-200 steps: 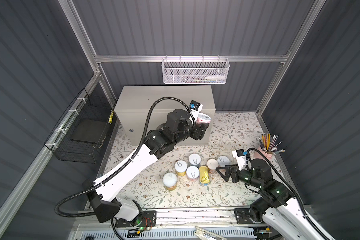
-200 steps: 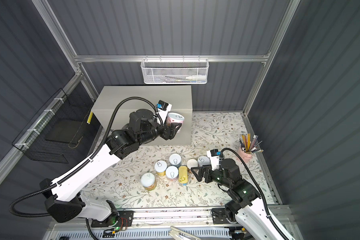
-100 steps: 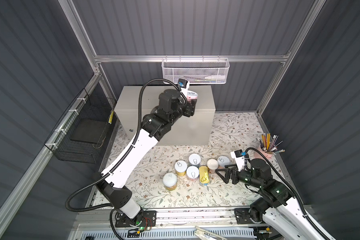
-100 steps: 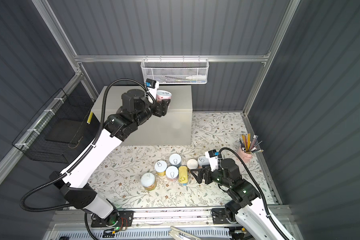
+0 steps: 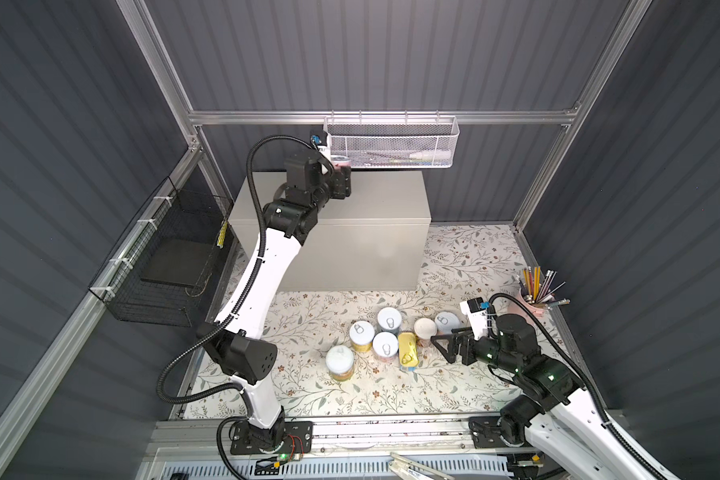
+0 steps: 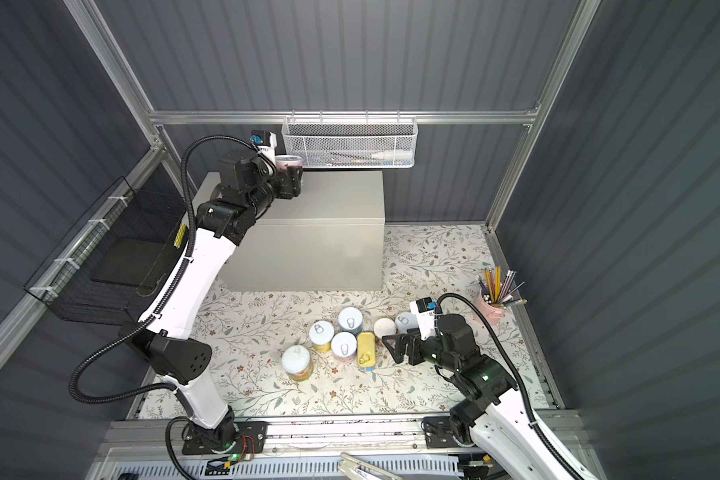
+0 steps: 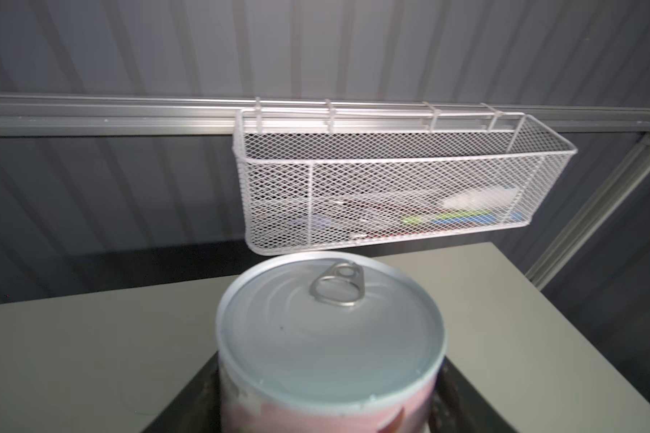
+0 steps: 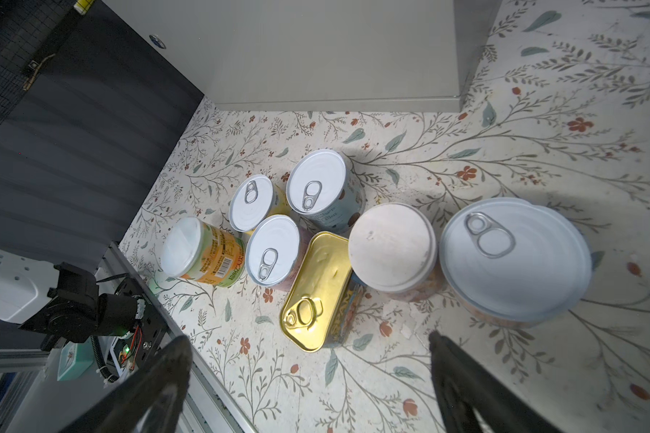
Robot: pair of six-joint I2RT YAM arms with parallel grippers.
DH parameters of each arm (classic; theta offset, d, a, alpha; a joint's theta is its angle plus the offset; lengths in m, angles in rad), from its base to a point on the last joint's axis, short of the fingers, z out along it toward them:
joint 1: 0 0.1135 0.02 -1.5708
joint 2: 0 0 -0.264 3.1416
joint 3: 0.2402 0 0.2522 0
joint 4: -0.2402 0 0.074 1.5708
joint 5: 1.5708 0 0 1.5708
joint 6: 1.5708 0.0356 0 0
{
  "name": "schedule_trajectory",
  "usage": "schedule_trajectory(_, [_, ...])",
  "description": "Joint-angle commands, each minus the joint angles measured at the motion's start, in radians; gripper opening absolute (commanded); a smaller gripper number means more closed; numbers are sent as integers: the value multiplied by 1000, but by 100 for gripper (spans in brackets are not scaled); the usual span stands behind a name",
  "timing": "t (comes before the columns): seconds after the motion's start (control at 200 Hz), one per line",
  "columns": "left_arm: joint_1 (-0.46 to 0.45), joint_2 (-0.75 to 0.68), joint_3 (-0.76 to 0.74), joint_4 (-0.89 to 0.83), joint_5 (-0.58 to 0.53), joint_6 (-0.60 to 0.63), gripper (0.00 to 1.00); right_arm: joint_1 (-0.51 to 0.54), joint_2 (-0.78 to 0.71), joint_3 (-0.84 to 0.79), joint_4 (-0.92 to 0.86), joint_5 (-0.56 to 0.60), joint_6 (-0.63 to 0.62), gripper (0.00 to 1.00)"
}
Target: Place and organize the canned foods onto the counter
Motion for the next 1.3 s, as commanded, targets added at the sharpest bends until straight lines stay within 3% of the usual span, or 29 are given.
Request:
schedule_trajectory(0.0, [-15,22,47,96,83,-12,26,-4,16,30,28,16,-10,99])
schedule_trajectory(0.44, [-20,193,58,274,332,-67,26,-4,40,58,18,47,22,99])
schedule_trajectory(0.78, [-91,442,301,263,398,-80,26,-4,45,61,-16,95,35,99])
schedule_trajectory(0.931, [-122,487,320,277,396,-78,28,-4,44,53,-15,108,60,99])
schedule_trajectory(1.046, [-124,484,298,284,386,-75,43,-4,39,51,-30,117,75,99])
schedule_trajectory(1.091, [-123,472,278,289,373,-72,55,-3,39,49,-36,116,78,99])
schedule_trajectory(1.116, [-124,463,265,293,362,-69,68,-4,39,48,-38,115,77,99])
schedule_trajectory(1.146, [-125,452,250,298,353,-66,94,-3,38,48,-42,114,78,99])
schedule_trajectory(1.156, [-124,448,245,299,351,-63,98,-3,38,47,-42,115,79,99])
schedule_trajectory(1.296, [-125,411,227,276,311,-39,100,-3,28,34,-33,120,85,99])
